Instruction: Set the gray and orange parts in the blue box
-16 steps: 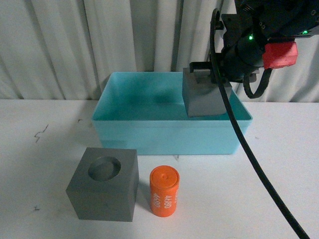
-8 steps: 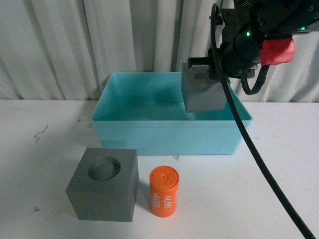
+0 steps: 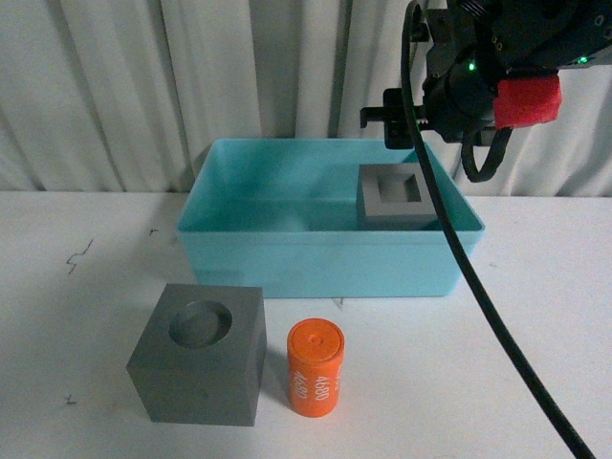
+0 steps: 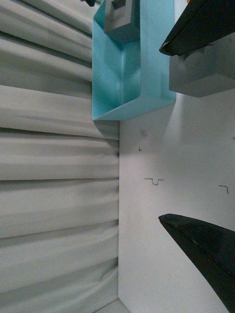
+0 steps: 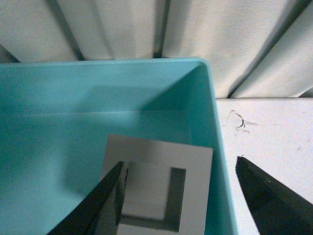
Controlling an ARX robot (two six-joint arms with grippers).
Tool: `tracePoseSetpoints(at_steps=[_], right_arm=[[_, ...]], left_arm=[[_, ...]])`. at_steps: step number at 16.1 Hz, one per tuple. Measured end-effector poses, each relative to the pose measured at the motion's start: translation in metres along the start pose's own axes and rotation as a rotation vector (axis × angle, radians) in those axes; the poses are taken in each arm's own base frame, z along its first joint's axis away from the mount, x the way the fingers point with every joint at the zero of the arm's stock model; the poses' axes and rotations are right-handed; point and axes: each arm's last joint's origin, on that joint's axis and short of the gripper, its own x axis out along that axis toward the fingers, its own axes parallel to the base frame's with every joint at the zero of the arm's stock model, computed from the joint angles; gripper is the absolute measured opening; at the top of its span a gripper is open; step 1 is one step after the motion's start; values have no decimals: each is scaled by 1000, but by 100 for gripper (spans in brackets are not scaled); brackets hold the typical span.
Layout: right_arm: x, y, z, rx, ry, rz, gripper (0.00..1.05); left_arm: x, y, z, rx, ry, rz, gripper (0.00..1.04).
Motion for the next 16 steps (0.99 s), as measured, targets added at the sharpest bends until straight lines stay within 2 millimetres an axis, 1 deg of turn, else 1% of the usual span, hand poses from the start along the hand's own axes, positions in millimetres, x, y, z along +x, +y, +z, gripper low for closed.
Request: tracePoseSetpoints(at_steps=[1,2,3,4,5,6,7,8,9,10,11,12,13,14,15,16], right_arm=[[-7,-4,1,26,-22,-3,76],[-20,-11,9,50,-84,-1,87],[-44,-19,20,80,-157,7,98],[-76,-33,33,117,-239,13,99],[-122,-50,42,160,-326,25,98],[-160,-67,37,201,-365,29,98],[-197,-84,14,239,-362,6,98],[-219,-98,-20,291,-286,-19,98],[-237,-105,-64,364,-145,-18,98],[-257,-102,-116,454,1,-46,98],[-273,-96,-148,498,65,-35,98],[-277,-97,-153,465,-180,32,90],[-284,-101,-153,369,-393,45,79],[-288,-103,-160,234,-518,28,66],[-289,-105,-165,138,-557,27,55],[-290,-113,-170,86,-564,-14,43]], left_arm=[[0,0,0,0,0,0,98],[0,0,0,0,0,0,98],[0,0,0,0,0,0,98],[0,0,0,0,0,0,98],[0,0,0,0,0,0,98],[0,0,0,0,0,0,98],[0,0,0,0,0,0,98],[0,0,0,0,0,0,98],[0,0,0,0,0,0,98],[0,0,0,0,0,0,98],[0,0,0,0,0,0,98],[0,0,0,0,0,0,98],[0,0,0,0,0,1,98],[0,0,0,0,0,1,98],[0,0,0,0,0,0,98],[0,0,0,0,0,0,98]])
